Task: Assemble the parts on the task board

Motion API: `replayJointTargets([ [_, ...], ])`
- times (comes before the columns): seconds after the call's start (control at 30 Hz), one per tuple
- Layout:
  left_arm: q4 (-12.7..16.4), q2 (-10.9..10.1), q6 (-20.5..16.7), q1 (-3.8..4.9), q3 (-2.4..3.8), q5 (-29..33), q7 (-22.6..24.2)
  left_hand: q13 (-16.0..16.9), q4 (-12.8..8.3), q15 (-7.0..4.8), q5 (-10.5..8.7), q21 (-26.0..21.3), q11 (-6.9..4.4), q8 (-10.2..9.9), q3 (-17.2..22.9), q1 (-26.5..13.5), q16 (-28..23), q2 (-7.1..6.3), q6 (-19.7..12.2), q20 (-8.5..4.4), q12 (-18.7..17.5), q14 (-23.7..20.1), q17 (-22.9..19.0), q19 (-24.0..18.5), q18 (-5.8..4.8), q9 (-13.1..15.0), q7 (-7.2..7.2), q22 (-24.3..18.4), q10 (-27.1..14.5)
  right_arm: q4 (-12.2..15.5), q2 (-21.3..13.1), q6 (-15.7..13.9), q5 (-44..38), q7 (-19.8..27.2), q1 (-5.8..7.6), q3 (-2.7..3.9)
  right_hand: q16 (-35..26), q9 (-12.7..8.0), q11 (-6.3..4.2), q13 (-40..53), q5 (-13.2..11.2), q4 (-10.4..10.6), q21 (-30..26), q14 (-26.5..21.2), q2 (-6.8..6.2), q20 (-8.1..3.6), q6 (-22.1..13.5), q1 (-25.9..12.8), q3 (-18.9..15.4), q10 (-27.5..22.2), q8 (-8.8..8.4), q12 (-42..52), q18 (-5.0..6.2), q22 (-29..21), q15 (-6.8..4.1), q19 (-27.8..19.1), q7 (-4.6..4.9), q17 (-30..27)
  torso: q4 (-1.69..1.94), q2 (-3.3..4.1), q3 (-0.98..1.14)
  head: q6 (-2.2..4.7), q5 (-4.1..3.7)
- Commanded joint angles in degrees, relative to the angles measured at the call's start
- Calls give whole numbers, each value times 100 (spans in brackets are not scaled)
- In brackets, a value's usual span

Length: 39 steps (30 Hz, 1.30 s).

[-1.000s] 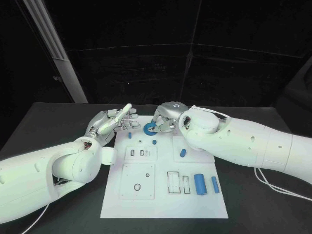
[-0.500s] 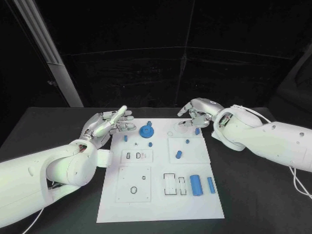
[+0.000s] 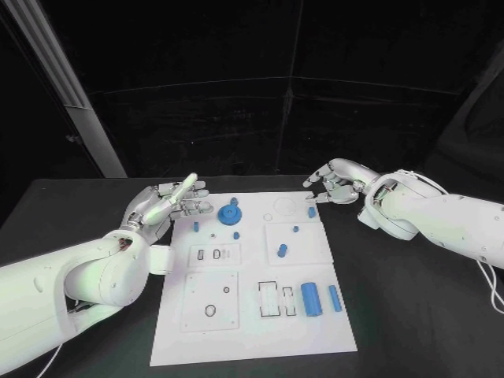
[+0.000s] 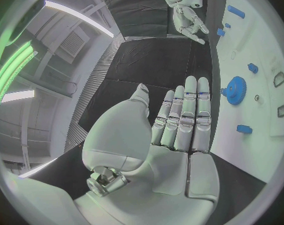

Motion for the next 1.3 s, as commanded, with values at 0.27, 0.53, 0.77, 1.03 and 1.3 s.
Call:
replayJointTargets([
  [0.27,-13,-1,114,5,1,-14,54,5,-32,-8,5,-46,9,-18,-30,38,-45,46,62,0,-32,26,15,48,86,3,-3,-13,48,-182,13,256,8,192,-141,0,-17,-15,29,-20,55,-37,-29,401,-47,15,-110,24,-28,-60,-24,-38,-45,-21,12,-38,29,591,12,5,4,-70,-42],
  [0.53,-18,-9,126,5,1,-14,54,4,-43,-9,5,-49,9,-21,-33,50,-49,46,63,-1,-36,26,18,50,86,2,-4,-16,48,-255,10,335,-16,192,-217,0,-15,-11,37,-28,55,-9,-29,403,-63,24,-133,-58,-84,-69,-11,-48,-45,-19,21,-37,35,601,17,2,0,-99,-45],
  [0.77,-23,-14,122,5,0,-14,50,4,-43,-9,5,-49,9,-21,-33,50,-49,46,63,-1,-36,26,18,50,86,2,-4,-16,48,-302,25,403,-19,180,-258,-1,-15,-8,40,-37,64,14,-33,404,-67,28,-139,-114,-118,-76,-6,-58,-43,-27,24,-41,37,605,15,0,-4,-104,-35],
  [1.03,-28,-18,116,4,0,-14,47,3,-55,-9,5,-53,9,-26,-37,64,-54,45,64,-1,-41,27,21,52,86,1,-3,-19,48,-346,45,438,-20,193,-315,-1,-13,-7,40,-29,69,17,-32,405,-65,28,-139,-120,-121,-71,-4,-48,-44,-22,25,-39,37,609,15,0,-1,-109,-26],
  [1.3,-32,-16,119,4,-1,-14,45,3,-55,-9,5,-53,9,-26,-37,64,-54,45,64,-1,-41,27,21,52,86,1,-3,-19,48,-394,82,454,-20,201,-336,-1,-11,20,17,-5,70,-44,-25,408,16,21,-30,-37,-72,-56,49,-16,-45,-7,9,-31,12,622,18,4,-3,-120,-21],
])
